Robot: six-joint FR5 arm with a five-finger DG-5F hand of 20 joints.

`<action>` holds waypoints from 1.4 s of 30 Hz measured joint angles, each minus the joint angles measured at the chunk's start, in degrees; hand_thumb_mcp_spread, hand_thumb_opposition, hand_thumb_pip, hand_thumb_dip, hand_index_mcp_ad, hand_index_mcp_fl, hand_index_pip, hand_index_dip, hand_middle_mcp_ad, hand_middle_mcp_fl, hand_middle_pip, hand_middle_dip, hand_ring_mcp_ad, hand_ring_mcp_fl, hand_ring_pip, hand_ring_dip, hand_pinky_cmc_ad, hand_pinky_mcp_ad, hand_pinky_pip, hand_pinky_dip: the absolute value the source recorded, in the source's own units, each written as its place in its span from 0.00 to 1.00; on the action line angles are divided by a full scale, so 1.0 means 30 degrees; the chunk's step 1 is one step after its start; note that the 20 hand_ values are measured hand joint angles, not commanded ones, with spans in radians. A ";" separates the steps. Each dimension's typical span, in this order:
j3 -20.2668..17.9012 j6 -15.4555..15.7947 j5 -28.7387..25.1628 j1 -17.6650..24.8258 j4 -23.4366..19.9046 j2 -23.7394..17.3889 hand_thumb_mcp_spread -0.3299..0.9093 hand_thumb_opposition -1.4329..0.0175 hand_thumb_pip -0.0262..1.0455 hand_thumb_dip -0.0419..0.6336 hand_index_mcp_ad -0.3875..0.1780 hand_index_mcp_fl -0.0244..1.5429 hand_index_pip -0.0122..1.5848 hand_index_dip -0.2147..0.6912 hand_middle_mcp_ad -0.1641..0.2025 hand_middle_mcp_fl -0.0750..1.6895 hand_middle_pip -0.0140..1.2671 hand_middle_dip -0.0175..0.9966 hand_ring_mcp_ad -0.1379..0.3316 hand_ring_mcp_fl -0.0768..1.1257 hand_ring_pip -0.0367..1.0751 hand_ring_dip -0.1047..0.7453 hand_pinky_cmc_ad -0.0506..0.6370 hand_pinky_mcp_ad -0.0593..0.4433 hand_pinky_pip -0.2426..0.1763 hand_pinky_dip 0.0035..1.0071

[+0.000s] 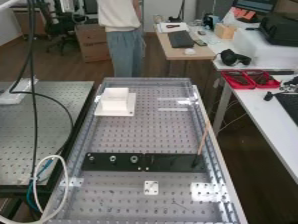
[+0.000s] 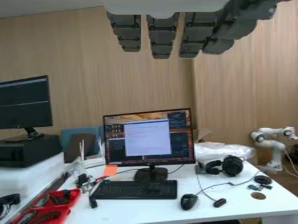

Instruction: Grab the bearing and place it in the white container

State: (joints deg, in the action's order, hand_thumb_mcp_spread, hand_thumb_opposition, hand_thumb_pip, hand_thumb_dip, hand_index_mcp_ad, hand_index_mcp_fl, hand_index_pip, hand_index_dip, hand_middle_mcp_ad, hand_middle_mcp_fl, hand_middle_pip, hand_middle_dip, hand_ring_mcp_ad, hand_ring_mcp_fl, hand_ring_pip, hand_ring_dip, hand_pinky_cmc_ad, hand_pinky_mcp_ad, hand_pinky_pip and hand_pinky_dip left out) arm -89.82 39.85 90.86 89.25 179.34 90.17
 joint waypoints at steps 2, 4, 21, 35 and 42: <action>-0.0001 0.0005 0.0013 0.0001 -0.0008 -0.0005 0.27 0.99 0.03 0.07 0.60 0.02 0.01 0.25 0.61 0.05 0.03 0.04 0.48 0.07 0.04 0.14 0.17 0.21 0.55 0.01; -0.0007 -0.0001 0.0015 0.0005 -0.0006 -0.0014 0.26 0.99 0.03 0.07 0.62 0.02 0.01 0.25 0.61 0.05 0.03 0.04 0.44 0.07 0.05 0.14 0.14 0.22 0.55 0.01; 0.0031 0.0023 -0.0004 0.0062 0.0026 0.0008 0.46 0.55 0.31 0.11 0.61 0.02 0.05 0.32 0.59 0.05 0.11 0.16 0.65 0.06 0.11 0.23 0.62 0.74 0.38 0.32; -0.0079 -0.0113 -0.0063 0.0062 -0.0101 0.0020 0.46 0.53 0.31 0.11 0.61 0.03 0.06 0.34 0.60 0.05 0.12 0.17 0.69 0.06 0.12 0.24 0.68 0.77 0.34 0.35; -0.0597 0.0056 -0.0368 0.0151 -0.0459 -0.0127 0.46 0.52 0.31 0.11 0.61 0.03 0.06 0.34 0.60 0.05 0.12 0.17 0.70 0.06 0.12 0.24 0.68 0.77 0.34 0.35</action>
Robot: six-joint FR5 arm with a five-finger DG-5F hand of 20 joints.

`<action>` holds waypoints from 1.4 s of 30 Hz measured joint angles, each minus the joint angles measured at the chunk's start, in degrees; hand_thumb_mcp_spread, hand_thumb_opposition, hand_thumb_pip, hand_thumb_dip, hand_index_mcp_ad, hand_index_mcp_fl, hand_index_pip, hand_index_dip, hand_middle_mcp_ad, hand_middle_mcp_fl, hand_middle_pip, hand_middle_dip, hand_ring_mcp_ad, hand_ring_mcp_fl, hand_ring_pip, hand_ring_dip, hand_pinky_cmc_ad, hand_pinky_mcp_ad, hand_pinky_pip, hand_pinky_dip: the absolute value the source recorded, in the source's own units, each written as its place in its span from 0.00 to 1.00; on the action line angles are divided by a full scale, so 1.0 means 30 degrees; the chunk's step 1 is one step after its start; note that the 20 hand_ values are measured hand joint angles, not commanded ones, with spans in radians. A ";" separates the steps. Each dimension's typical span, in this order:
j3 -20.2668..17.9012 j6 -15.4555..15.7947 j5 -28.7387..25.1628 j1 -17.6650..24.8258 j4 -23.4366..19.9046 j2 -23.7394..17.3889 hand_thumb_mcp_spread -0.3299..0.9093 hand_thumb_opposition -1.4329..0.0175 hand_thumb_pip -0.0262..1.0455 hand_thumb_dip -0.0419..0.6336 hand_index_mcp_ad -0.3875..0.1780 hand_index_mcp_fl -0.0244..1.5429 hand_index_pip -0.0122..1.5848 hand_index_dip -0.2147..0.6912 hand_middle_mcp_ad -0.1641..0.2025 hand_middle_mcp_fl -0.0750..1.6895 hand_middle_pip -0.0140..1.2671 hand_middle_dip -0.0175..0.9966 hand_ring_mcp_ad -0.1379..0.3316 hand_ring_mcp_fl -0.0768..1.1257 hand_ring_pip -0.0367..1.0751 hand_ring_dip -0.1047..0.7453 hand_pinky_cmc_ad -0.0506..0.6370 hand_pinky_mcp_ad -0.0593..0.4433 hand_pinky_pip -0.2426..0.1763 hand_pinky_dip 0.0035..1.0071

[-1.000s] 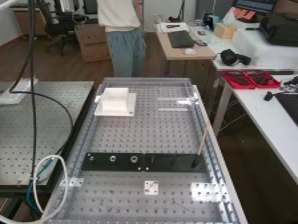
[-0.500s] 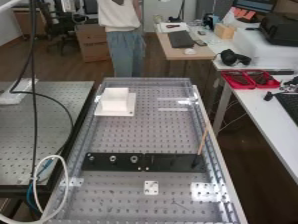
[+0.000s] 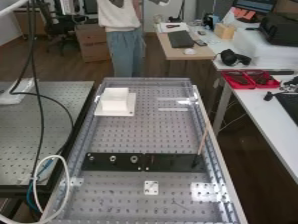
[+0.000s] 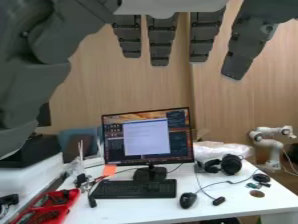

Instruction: Grab the bearing and place it in the white container

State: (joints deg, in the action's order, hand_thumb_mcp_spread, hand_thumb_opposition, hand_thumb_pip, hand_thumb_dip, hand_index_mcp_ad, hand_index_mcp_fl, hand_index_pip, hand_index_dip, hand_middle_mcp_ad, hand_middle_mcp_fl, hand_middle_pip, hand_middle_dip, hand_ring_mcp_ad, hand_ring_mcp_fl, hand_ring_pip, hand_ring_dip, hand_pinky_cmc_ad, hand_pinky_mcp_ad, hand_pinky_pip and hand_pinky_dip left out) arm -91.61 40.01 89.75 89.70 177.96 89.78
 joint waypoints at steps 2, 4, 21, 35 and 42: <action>-0.0241 0.0089 -0.0116 0.0046 -0.0171 -0.0003 0.46 0.52 0.32 0.11 0.61 0.03 0.06 0.34 0.60 0.05 0.12 0.17 0.70 0.07 0.12 0.24 0.67 0.77 0.34 0.35; -0.0672 0.0061 -0.0235 0.0080 -0.0461 0.0006 0.46 0.52 0.32 0.11 0.61 0.03 0.06 0.34 0.60 0.05 0.12 0.17 0.70 0.06 0.12 0.24 0.67 0.77 0.34 0.34; -0.3994 -0.0444 -0.1960 0.0277 -0.3021 -0.0324 0.46 0.51 0.35 0.12 0.61 0.03 0.06 0.34 0.61 0.05 0.12 0.17 0.70 0.06 0.12 0.24 0.70 0.77 0.32 0.35; -0.6045 -0.0692 -0.3607 0.0397 -0.4891 -0.0448 0.47 0.50 0.40 0.14 0.61 0.03 0.05 0.32 0.61 0.05 0.12 0.17 0.70 0.06 0.12 0.24 0.70 0.77 0.33 0.35; -0.7727 -0.1196 -0.4616 0.0203 -0.6901 0.0001 0.49 0.48 0.46 0.23 0.61 0.04 0.06 0.28 0.61 0.05 0.12 0.17 0.69 0.06 0.12 0.24 0.70 0.77 0.33 0.35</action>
State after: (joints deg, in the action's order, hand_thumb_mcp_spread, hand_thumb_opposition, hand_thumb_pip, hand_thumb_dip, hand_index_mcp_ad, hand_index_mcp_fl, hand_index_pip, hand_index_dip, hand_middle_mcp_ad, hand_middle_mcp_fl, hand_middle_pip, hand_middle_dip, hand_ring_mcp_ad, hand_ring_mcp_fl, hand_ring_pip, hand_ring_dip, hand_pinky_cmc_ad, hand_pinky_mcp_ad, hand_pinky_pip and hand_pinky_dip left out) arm -114.79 36.42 75.91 90.31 157.26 89.79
